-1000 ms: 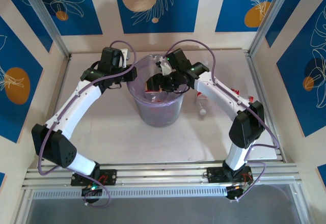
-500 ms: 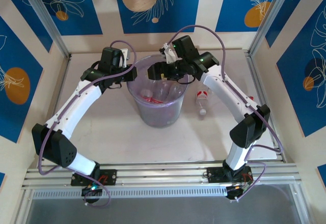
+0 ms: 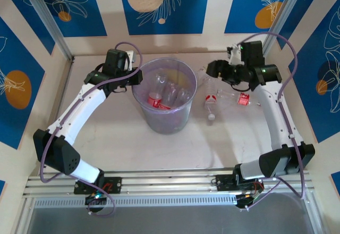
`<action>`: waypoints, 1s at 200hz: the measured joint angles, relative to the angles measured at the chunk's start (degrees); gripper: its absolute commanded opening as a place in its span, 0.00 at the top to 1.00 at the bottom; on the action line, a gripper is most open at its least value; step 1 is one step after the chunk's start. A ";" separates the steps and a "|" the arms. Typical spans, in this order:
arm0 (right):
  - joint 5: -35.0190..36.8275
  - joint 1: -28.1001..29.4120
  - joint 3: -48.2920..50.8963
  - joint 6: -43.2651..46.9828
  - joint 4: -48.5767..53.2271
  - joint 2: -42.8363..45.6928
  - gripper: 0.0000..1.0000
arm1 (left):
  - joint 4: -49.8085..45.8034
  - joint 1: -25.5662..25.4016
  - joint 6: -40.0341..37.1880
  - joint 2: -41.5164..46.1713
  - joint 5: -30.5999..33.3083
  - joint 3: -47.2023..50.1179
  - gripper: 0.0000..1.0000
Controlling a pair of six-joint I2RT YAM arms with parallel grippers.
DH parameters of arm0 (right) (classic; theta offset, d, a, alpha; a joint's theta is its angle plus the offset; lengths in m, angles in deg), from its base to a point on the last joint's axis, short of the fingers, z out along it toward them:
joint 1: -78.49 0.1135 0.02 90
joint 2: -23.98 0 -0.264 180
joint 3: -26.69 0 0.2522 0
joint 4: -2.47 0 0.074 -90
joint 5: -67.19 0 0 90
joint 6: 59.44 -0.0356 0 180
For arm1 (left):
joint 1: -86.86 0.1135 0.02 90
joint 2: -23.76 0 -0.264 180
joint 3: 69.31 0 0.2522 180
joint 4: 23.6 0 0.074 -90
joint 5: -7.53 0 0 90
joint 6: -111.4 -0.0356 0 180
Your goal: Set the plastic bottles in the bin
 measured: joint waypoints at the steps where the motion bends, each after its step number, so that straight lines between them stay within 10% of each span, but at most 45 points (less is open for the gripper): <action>1: 0.11 -0.22 0.48 -0.02 0.04 0.09 0.32 | -0.07 0.00 0.00 -0.02 0.00 -0.04 0.96; 200: 17.70 3.87 6.27 3.45 -3.52 -29.38 0.22 | -5.16 10.03 -1.66 2.64 -3.08 0.48 0.99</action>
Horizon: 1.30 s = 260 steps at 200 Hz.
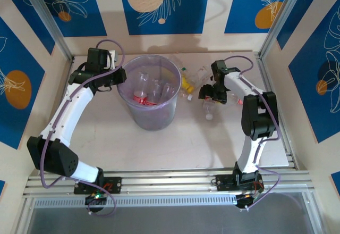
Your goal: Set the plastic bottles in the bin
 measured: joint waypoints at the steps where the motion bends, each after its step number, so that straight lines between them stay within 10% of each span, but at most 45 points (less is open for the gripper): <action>1: 0.02 0.02 0.00 -0.02 -0.04 -0.13 0.22 | 0.00 0.02 0.00 0.00 -0.04 0.00 0.99; 68: 0.04 0.37 -0.26 0.61 -0.33 -2.34 0.50 | 0.33 0.20 0.17 -0.09 -0.85 0.09 0.97; 160: -2.40 1.68 -3.91 1.09 5.86 18.47 0.52 | 0.90 0.24 0.15 -1.68 -2.93 -0.81 0.97; 260: -11.45 19.21 -37.46 0.85 6.40 20.35 0.53 | 1.29 -2.08 -0.04 -3.96 -3.41 -2.84 0.97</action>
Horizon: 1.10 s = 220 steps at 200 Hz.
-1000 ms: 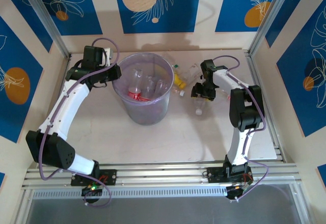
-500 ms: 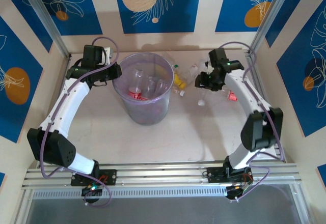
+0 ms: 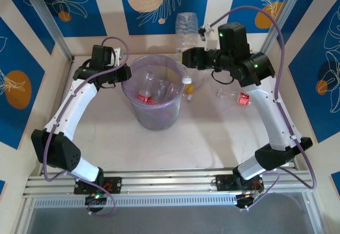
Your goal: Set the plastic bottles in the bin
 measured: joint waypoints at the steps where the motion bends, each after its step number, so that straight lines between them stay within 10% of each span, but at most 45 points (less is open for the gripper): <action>1: -0.13 0.15 -0.24 0.00 -0.02 -0.22 0.53 | 0.02 -0.02 0.00 0.00 0.00 0.00 0.97; 75: -7.91 7.48 -8.35 0.33 1.31 -20.59 0.53 | 0.17 -0.74 0.02 -0.33 0.00 -0.33 0.97; 145: -11.69 7.50 13.66 -3.80 -5.05 -15.74 0.52 | 0.17 -0.74 0.02 -0.39 0.04 -0.42 0.97; 220: -13.07 7.17 19.69 -5.79 -9.99 -14.53 0.27 | 0.26 -1.03 0.00 -0.72 0.00 -0.63 0.97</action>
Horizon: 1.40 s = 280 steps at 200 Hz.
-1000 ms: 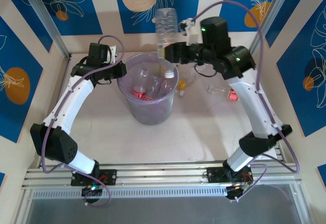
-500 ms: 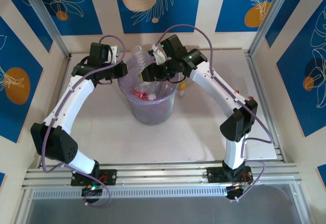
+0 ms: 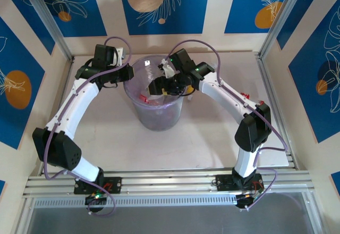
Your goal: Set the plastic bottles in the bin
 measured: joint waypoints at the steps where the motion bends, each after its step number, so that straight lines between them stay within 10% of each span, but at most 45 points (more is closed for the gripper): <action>1: -0.02 0.00 0.00 -0.04 0.00 0.02 0.27 | 0.00 0.00 0.00 0.00 0.00 0.00 0.97; 136: 2.05 -3.74 -7.54 3.15 7.21 7.02 0.23 | 0.11 0.00 0.00 -0.04 0.02 0.00 0.97; 235: 5.11 -41.40 17.99 -7.26 3.93 21.55 0.25 | 0.07 0.00 0.00 -0.22 0.00 -0.13 0.97; 280: 8.04 -51.28 31.30 -14.34 -2.32 20.44 0.08 | 0.24 -0.26 0.02 -0.35 0.02 -0.24 0.97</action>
